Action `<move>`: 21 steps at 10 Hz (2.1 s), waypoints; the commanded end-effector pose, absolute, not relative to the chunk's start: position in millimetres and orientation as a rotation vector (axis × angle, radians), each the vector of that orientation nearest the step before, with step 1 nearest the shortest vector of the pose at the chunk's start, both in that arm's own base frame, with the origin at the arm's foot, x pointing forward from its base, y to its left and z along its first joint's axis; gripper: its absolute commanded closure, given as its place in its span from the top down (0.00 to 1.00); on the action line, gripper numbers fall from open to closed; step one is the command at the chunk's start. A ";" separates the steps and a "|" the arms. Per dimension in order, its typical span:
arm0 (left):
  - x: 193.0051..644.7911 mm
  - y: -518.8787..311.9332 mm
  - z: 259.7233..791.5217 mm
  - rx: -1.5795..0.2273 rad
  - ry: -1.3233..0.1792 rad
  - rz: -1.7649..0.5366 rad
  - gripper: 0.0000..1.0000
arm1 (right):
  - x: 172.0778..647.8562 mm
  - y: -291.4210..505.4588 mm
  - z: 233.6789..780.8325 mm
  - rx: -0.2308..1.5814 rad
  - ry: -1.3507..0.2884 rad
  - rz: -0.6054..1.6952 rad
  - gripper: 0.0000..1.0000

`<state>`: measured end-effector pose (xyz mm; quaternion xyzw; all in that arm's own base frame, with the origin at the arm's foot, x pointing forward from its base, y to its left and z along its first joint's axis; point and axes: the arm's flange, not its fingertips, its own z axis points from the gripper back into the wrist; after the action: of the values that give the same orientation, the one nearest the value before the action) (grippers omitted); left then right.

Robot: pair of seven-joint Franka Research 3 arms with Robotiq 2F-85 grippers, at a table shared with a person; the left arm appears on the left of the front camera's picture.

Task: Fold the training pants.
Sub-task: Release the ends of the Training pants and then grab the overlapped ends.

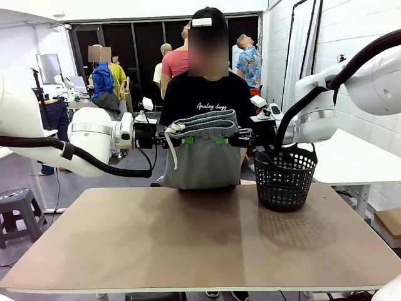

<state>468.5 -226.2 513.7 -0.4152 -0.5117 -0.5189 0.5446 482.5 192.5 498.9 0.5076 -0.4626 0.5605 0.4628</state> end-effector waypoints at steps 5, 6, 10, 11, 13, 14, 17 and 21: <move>465.4 -226.3 515.0 -0.980 -1.233 -1.237 0.00 | 480.0 192.9 499.5 1.254 -1.144 1.378 0.00; 465.4 -226.3 515.0 -0.980 -1.233 -1.237 0.00 | 480.0 192.9 499.5 1.254 -1.144 1.378 0.00; 465.4 -226.3 515.0 -0.980 -1.233 -1.237 0.00 | 480.0 192.9 499.5 1.254 -1.144 1.378 0.00; 465.4 -226.3 515.0 -0.980 -1.233 -1.237 0.00 | 480.0 192.9 499.5 1.254 -1.144 1.378 0.00; 465.4 -226.3 515.0 -0.980 -1.233 -1.237 0.00 | 480.0 192.9 499.5 1.254 -1.144 1.378 0.00; 465.4 -226.3 515.0 -0.980 -1.233 -1.237 0.00 | 480.0 192.9 499.5 1.254 -1.144 1.378 0.00; 465.4 -226.3 515.0 -0.980 -1.233 -1.237 0.00 | 480.0 192.9 499.5 1.254 -1.144 1.378 0.00; 465.4 -226.3 515.0 -0.980 -1.233 -1.237 0.00 | 480.0 192.9 499.5 1.254 -1.144 1.378 0.00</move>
<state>468.5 -226.2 513.7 -0.4151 -0.5117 -0.5189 0.5446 482.4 192.6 499.0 0.5077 -0.4626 0.5606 0.4626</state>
